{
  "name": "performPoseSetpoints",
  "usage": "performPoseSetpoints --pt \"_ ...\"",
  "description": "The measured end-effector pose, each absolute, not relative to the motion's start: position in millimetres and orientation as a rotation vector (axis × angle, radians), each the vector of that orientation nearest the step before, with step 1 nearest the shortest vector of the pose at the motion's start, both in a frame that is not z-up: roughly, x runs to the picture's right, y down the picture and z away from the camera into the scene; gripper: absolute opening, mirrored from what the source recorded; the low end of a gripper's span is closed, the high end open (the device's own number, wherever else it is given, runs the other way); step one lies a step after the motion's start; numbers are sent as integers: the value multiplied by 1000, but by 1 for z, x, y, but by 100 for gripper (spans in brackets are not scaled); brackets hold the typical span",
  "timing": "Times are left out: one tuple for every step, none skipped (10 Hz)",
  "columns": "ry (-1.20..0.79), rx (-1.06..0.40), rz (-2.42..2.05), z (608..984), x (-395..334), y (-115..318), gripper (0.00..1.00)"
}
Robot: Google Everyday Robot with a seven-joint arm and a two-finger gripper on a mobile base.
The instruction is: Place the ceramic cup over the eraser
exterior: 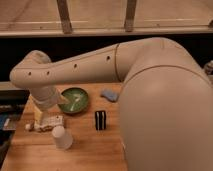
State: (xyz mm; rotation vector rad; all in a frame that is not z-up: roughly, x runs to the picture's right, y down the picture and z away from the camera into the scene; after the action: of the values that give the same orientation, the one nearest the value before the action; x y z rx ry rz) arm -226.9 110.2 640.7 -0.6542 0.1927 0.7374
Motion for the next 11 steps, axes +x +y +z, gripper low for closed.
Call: performPoseSetpoints --pt "188 -669 750 646 -225 121 79" --pt "181 -684 759 649 -226 131 79" --pt "172 -705 772 651 -227 142 79" --pt "165 -730 787 656 -228 156 79" --pt "159 -744 794 658 -230 164 79" --pt "150 -760 799 658 -233 173 79" --pt "144 -773 804 661 -236 182 79" --pt "139 -789 808 667 -238 191 79" --pt "138 -801 806 671 -241 197 79" --pt "139 -815 802 676 -245 204 79" --pt "144 -830 797 682 -249 212 79"
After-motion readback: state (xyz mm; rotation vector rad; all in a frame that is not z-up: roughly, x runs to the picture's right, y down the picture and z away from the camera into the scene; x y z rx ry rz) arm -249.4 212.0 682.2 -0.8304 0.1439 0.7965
